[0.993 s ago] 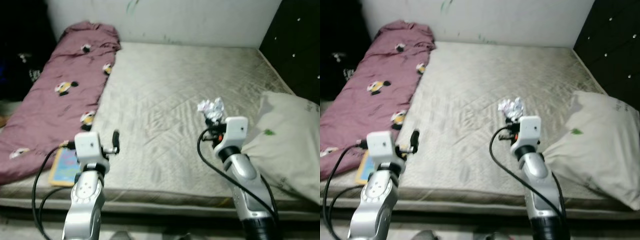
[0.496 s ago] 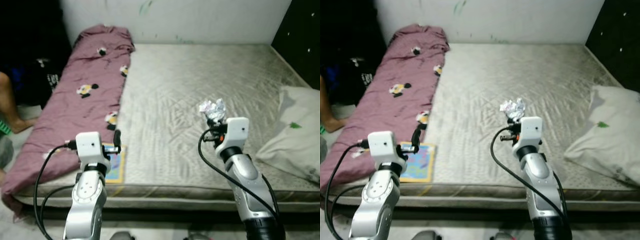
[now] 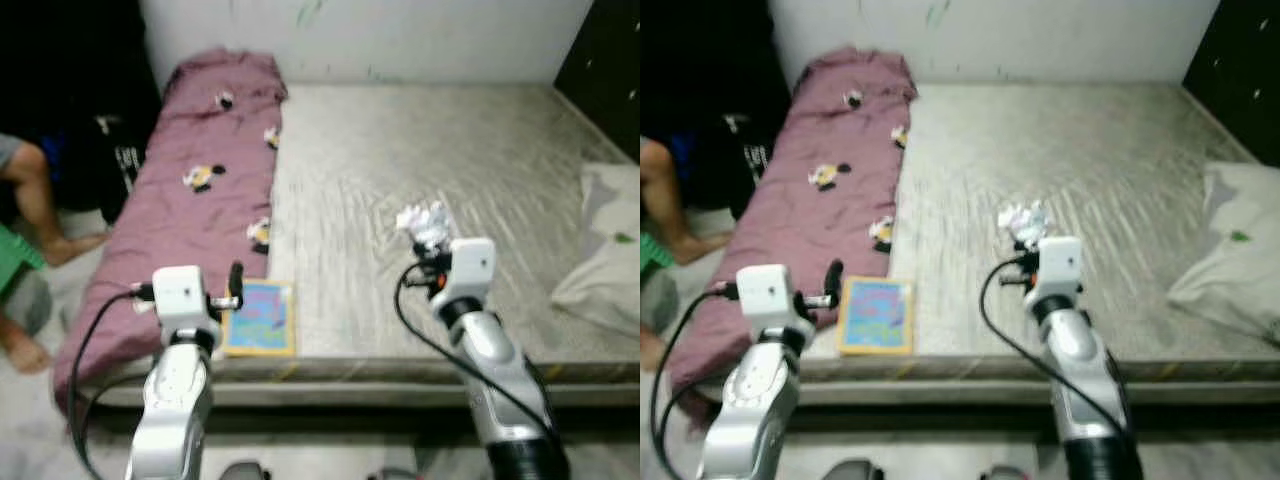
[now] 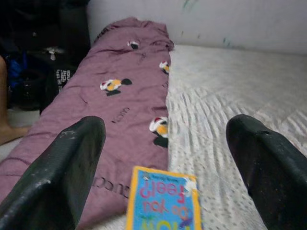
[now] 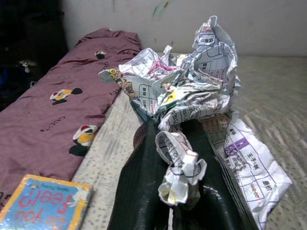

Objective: Clean up the room

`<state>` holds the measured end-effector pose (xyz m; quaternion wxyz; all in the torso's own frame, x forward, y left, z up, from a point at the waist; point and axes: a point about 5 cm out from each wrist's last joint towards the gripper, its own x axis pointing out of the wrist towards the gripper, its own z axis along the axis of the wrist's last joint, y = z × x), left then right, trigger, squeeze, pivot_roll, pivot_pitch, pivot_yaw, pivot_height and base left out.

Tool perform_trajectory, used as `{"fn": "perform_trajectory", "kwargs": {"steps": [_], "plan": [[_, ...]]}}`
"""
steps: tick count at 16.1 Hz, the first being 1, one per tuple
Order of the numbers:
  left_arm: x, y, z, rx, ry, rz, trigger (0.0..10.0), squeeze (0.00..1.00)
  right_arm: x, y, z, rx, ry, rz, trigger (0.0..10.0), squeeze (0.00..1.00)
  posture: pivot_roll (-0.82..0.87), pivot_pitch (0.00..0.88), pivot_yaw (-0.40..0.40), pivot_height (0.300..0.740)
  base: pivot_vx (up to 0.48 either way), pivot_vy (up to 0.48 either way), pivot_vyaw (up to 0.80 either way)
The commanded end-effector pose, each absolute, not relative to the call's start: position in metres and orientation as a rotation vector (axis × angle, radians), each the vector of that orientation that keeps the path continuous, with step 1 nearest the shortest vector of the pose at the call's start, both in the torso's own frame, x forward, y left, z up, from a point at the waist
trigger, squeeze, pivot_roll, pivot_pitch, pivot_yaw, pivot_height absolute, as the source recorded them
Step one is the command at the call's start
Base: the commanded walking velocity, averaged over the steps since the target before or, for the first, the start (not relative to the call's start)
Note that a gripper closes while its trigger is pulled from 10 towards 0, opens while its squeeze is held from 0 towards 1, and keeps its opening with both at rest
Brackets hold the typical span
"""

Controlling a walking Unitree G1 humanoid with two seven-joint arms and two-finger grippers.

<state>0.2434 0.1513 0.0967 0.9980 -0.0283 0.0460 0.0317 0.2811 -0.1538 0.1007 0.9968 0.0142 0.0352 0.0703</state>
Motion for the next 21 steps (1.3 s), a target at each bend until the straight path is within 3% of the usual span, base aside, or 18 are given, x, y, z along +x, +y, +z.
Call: {"fn": "perform_trajectory", "kwargs": {"steps": [1,19,21], "plan": [[0.242,0.159,0.096,-0.047,0.097,0.078,10.0,0.00,0.284,-0.145,0.107,0.036,0.048,0.161,10.0,0.00,-0.02,0.000,0.000,0.740,0.000,0.480,0.00],[0.239,0.159,0.098,-0.059,0.084,0.086,10.0,0.00,0.286,-0.140,0.112,0.027,0.035,0.196,10.0,0.00,-0.03,0.005,-0.006,0.740,0.000,0.480,0.00],[0.239,0.159,0.100,-0.033,0.071,0.089,10.0,0.00,0.289,-0.138,0.115,0.006,0.017,0.217,10.0,0.00,-0.03,0.009,-0.003,0.740,0.000,0.000,0.00]]}}
